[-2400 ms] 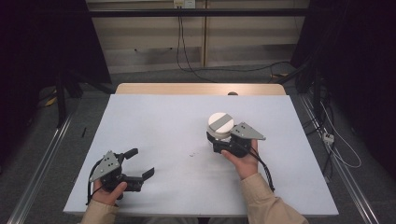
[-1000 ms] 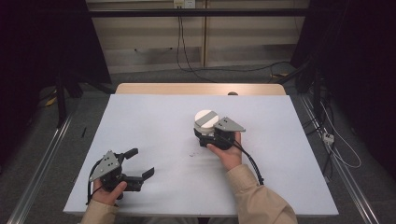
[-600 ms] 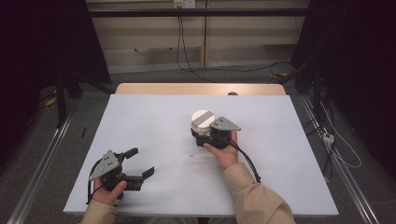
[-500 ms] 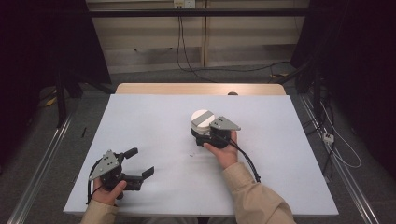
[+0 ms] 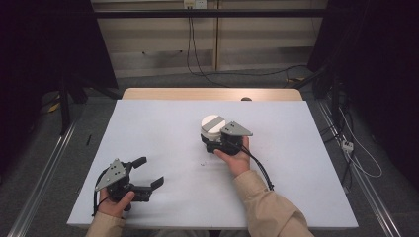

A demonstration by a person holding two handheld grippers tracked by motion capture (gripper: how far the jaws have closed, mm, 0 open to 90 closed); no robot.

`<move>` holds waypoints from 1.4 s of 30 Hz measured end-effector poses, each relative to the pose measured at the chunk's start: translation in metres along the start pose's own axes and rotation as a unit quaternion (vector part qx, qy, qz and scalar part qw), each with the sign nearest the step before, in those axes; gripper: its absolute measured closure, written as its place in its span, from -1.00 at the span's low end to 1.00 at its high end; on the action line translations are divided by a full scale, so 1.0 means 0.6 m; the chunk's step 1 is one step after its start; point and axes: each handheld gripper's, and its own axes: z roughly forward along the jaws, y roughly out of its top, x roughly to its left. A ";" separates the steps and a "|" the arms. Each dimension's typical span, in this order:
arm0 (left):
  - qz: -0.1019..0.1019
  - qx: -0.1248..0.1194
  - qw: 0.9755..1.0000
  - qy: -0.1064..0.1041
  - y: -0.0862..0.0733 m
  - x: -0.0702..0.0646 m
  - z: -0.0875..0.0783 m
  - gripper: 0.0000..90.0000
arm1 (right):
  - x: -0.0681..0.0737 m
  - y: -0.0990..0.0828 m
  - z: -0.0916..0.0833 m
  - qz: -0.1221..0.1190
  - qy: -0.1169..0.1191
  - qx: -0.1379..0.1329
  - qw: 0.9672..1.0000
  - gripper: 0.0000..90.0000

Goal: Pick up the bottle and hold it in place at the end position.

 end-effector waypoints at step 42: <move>0.004 0.006 1.000 0.000 0.000 -0.003 0.001 -0.91 | 0.002 -0.002 0.005 -0.019 0.002 0.010 1.000 -0.59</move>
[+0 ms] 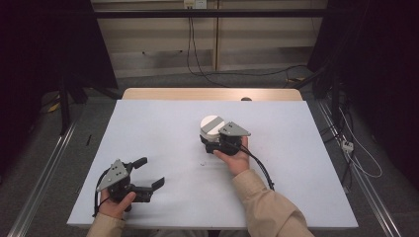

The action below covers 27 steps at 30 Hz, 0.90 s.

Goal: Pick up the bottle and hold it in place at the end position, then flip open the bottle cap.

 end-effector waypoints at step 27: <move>-0.011 0.024 0.999 -0.022 0.024 -0.011 0.056 -0.93 | -0.002 0.001 -0.002 0.002 0.002 0.006 1.000 -0.59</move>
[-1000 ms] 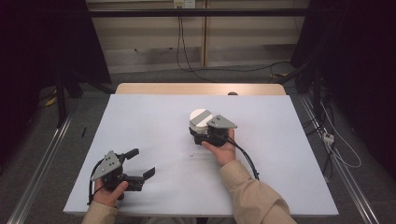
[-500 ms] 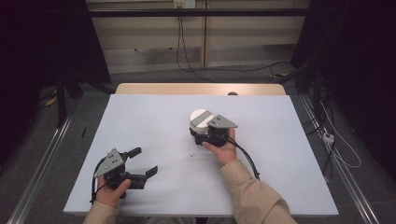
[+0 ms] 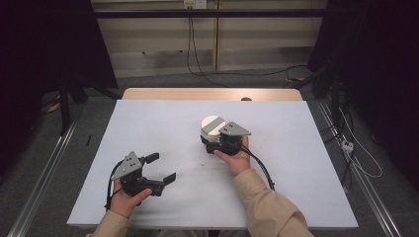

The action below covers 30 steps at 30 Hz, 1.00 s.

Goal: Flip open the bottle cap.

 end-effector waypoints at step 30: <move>-0.021 0.012 1.000 -0.002 0.064 0.005 0.091 -0.76 | -0.001 -0.001 0.002 0.005 0.000 0.001 1.000 -0.59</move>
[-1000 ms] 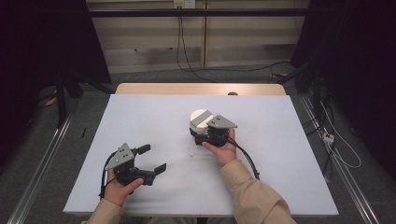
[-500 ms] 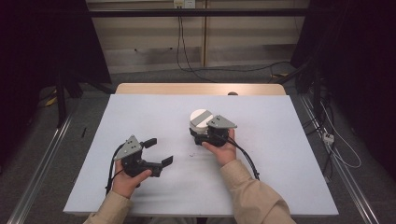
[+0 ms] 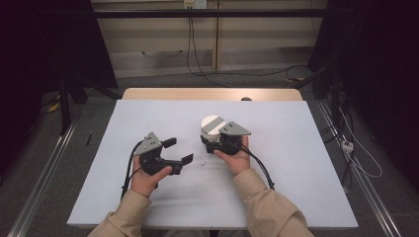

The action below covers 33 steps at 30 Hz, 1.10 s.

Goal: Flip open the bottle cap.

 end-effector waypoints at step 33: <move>-0.007 0.050 0.999 0.007 0.019 0.017 0.068 0.82 | 0.000 0.000 0.000 0.000 0.000 0.002 1.000 -0.59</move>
